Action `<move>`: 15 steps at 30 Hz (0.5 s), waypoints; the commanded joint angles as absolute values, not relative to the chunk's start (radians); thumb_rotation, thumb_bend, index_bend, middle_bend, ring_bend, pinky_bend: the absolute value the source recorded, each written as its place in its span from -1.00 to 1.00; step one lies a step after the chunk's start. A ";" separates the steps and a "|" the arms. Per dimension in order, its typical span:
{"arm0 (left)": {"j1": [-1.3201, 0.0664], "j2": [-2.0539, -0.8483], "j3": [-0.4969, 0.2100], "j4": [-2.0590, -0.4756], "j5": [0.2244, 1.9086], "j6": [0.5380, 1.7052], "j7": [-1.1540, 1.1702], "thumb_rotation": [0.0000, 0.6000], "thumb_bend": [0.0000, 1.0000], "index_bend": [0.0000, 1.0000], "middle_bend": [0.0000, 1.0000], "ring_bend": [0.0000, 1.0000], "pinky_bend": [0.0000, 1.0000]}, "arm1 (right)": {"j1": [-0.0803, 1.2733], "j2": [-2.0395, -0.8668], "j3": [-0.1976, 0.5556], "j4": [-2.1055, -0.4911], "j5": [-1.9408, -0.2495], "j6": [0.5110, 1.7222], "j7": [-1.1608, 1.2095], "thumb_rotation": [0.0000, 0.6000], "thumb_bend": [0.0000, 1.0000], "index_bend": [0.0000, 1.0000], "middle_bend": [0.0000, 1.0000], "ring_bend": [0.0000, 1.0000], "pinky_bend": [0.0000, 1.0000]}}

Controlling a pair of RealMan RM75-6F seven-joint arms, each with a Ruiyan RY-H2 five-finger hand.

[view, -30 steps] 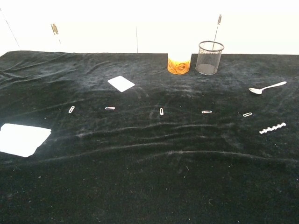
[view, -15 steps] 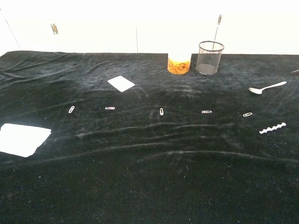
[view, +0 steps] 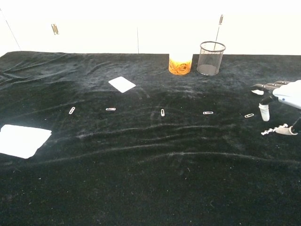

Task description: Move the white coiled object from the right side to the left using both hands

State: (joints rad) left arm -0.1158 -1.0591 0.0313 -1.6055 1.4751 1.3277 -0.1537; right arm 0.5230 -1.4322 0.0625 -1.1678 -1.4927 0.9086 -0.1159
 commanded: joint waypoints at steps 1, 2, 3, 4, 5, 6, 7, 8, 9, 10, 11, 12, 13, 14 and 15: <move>-0.117 -1.058 0.030 -1.604 1.472 1.324 -0.157 1.00 -0.70 -1.00 -1.00 -0.63 -0.34 | 0.527 -1.430 0.056 -1.171 -1.493 0.906 -0.116 1.00 -0.42 -0.04 -1.00 -0.94 -0.88; -0.118 -1.058 0.030 -1.603 1.470 1.321 -0.159 1.00 -0.70 -1.00 -1.00 -0.63 -0.34 | 0.528 -1.430 0.053 -1.173 -1.493 0.905 -0.117 1.00 -0.42 -0.04 -1.00 -0.94 -0.88; -0.118 -1.058 0.029 -1.603 1.469 1.319 -0.160 1.00 -0.70 -1.00 -1.00 -0.63 -0.34 | 0.529 -1.429 0.051 -1.175 -1.492 0.905 -0.117 1.00 -0.42 -0.03 -1.00 -0.94 -0.88; -0.119 -1.058 0.029 -1.603 1.468 1.319 -0.161 1.00 -0.70 -1.00 -1.00 -0.63 -0.34 | 0.530 -1.428 0.048 -1.177 -1.491 0.902 -0.117 1.00 -0.42 -0.03 -1.00 -0.94 -0.88; -0.119 -1.058 0.028 -1.602 1.468 1.319 -0.160 1.00 -0.70 -1.00 -1.00 -0.63 -0.34 | 0.530 -1.426 0.045 -1.181 -1.489 0.900 -0.117 1.00 -0.42 -0.03 -1.00 -0.93 -0.88; -0.119 -1.058 0.028 -1.602 1.469 1.320 -0.160 1.00 -0.70 -1.00 -1.00 -0.63 -0.34 | 0.531 -1.425 0.042 -1.183 -1.489 0.899 -0.117 1.00 -0.41 -0.02 -1.00 -0.92 -0.88; -0.119 -1.059 0.028 -1.602 1.469 1.320 -0.160 1.00 -0.70 -1.00 -1.00 -0.63 -0.34 | 0.531 -1.424 0.040 -1.184 -1.489 0.900 -0.118 1.00 -0.41 -0.01 -1.00 -0.92 -0.88; -0.118 -1.059 0.028 -1.602 1.469 1.320 -0.161 1.00 -0.70 -1.00 -1.00 -0.63 -0.34 | 0.531 -1.424 0.037 -1.185 -1.489 0.902 -0.121 1.00 -0.40 0.00 -1.00 -0.92 -0.88; -0.118 -1.058 0.028 -1.601 1.469 1.320 -0.162 1.00 -0.70 -1.00 -1.00 -0.63 -0.34 | 0.531 -1.425 0.036 -1.185 -1.488 0.903 -0.122 1.00 -0.39 0.01 -1.00 -0.92 -0.88; -0.118 -1.058 0.028 -1.602 1.468 1.320 -0.164 1.00 -0.70 -1.00 -1.00 -0.63 -0.34 | 0.532 -1.425 0.034 -1.185 -1.487 0.902 -0.121 1.00 -0.39 0.03 -1.00 -0.92 -0.88; -0.118 -1.057 0.027 -1.603 1.467 1.320 -0.165 1.00 -0.70 -1.00 -1.00 -0.63 -0.34 | 0.534 -1.427 0.034 -1.183 -1.485 0.901 -0.116 1.00 -0.37 0.03 -1.00 -0.91 -0.88; -0.116 -1.056 0.027 -1.603 1.466 1.322 -0.165 1.00 -0.70 -1.00 -1.00 -0.63 -0.34 | 0.535 -1.429 0.034 -1.180 -1.483 0.899 -0.112 1.00 -0.36 0.04 -1.00 -0.91 -0.88; -0.115 -1.056 0.027 -1.603 1.467 1.324 -0.165 1.00 -0.70 -1.00 -1.00 -0.63 -0.34 | 0.537 -1.430 0.033 -1.177 -1.480 0.895 -0.110 1.00 -0.35 0.04 -1.00 -0.91 -0.88; -0.114 -1.055 0.028 -1.604 1.470 1.328 -0.168 1.00 -0.70 -1.00 -1.00 -0.63 -0.34 | 0.540 -1.433 0.032 -1.171 -1.478 0.891 -0.109 1.00 -0.34 0.04 -1.00 -0.91 -0.88; -0.113 -1.054 0.028 -1.604 1.472 1.330 -0.170 1.00 -0.70 -1.00 -1.00 -0.63 -0.34 | 0.542 -1.436 0.032 -1.166 -1.476 0.888 -0.108 1.00 -0.34 0.04 -1.00 -0.91 -0.88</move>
State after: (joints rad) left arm -0.1138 -1.0545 0.0277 -1.6037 1.4706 1.3286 -0.1691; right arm 0.5393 -1.4331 0.0326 -1.1704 -1.4788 0.8917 -0.1094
